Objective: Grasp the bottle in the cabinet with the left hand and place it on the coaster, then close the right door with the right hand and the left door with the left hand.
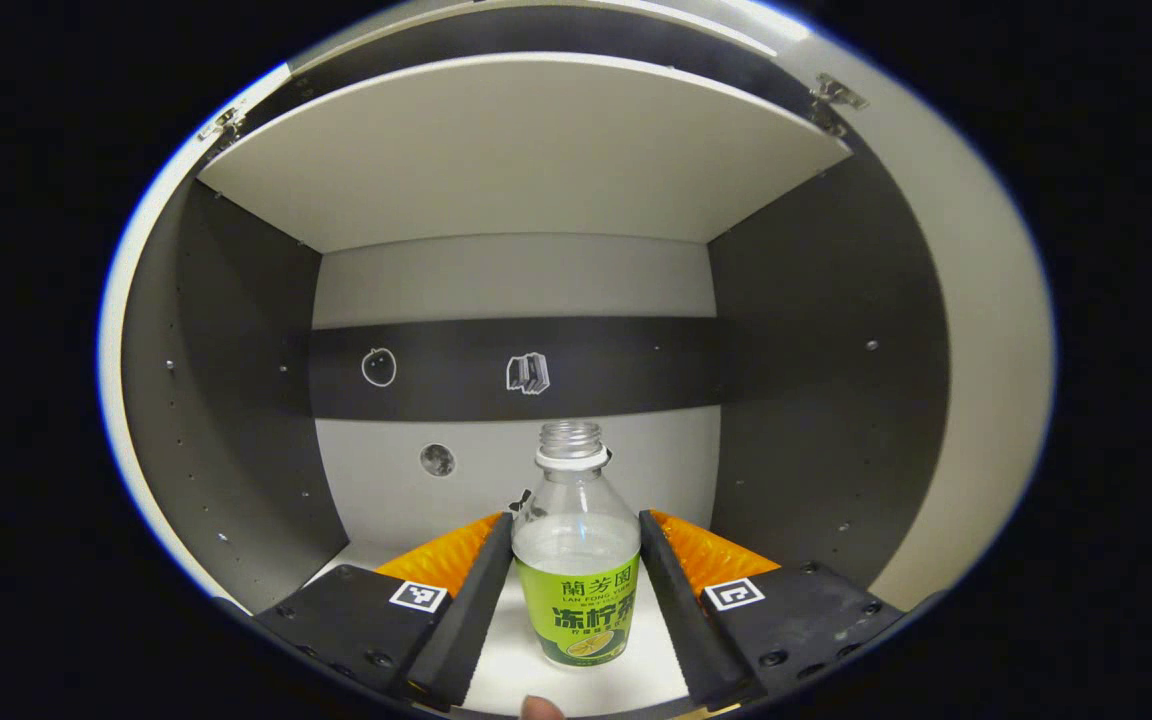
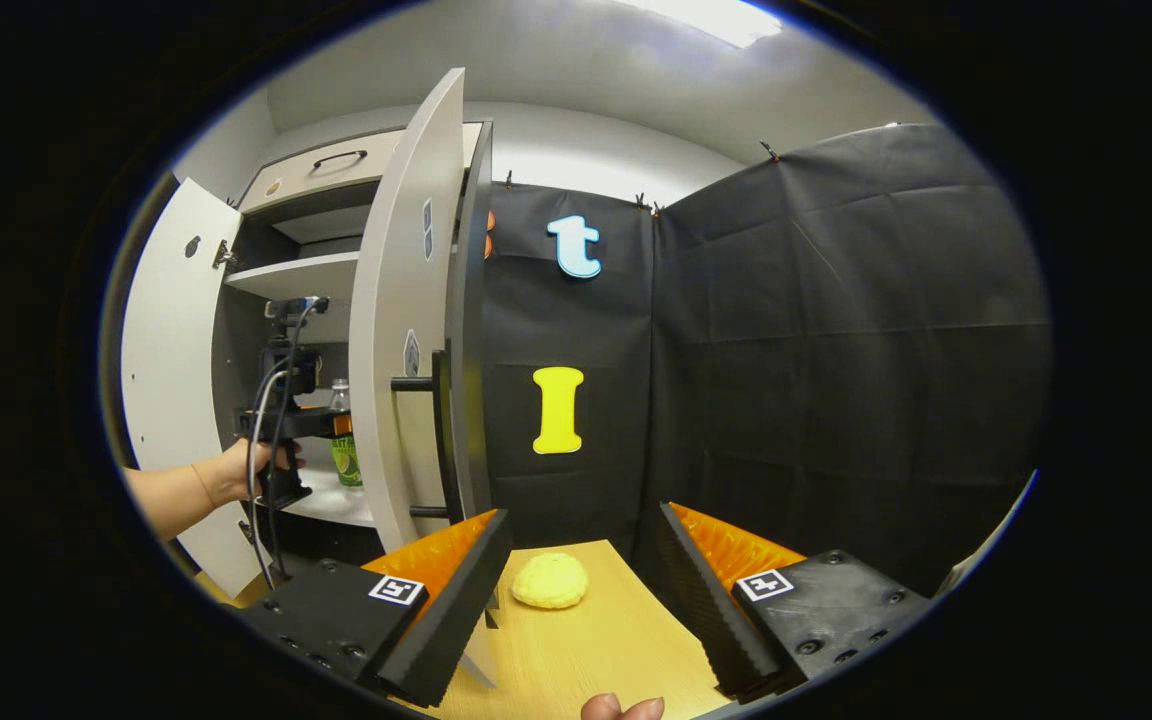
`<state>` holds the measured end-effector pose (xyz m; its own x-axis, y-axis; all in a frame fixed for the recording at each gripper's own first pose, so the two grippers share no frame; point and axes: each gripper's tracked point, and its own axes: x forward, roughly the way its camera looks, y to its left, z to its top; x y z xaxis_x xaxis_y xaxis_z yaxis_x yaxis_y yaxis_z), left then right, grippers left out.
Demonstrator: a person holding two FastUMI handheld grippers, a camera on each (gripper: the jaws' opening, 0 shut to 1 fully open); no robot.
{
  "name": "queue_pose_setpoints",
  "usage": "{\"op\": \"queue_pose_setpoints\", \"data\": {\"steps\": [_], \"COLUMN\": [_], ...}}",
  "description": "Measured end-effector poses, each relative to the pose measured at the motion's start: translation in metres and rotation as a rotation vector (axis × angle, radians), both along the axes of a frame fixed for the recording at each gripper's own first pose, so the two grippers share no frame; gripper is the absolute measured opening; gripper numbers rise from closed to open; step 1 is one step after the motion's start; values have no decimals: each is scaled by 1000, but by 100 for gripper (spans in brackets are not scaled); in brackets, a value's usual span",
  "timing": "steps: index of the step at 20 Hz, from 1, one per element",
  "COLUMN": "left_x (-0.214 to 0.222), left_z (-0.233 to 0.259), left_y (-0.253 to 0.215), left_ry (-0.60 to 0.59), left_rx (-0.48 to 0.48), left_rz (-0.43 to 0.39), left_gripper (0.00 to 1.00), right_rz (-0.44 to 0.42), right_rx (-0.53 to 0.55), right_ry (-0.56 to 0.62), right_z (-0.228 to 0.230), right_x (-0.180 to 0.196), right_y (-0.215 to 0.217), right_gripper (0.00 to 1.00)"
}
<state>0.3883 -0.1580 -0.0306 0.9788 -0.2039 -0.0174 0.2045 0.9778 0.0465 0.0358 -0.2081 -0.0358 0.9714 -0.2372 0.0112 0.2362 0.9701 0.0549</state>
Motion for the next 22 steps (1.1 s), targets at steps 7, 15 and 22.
{"op": "queue_pose_setpoints", "data": {"steps": [7,15,22], "left_x": [-105,-224,-314], "left_z": [14,-19,-100], "left_y": [22,40,50], "left_ry": [-43,-65,-50], "left_rx": [-17,-57,-63], "left_rz": [-57,-96,-113], "left_gripper": [78,78,78], "right_rz": [9,38,40], "right_rx": [-4,-51,-71], "right_ry": [-21,-34,-34], "right_z": [8,16,16], "right_x": [-5,-16,-29], "right_y": [13,39,47], "right_gripper": [97,97,97]}}
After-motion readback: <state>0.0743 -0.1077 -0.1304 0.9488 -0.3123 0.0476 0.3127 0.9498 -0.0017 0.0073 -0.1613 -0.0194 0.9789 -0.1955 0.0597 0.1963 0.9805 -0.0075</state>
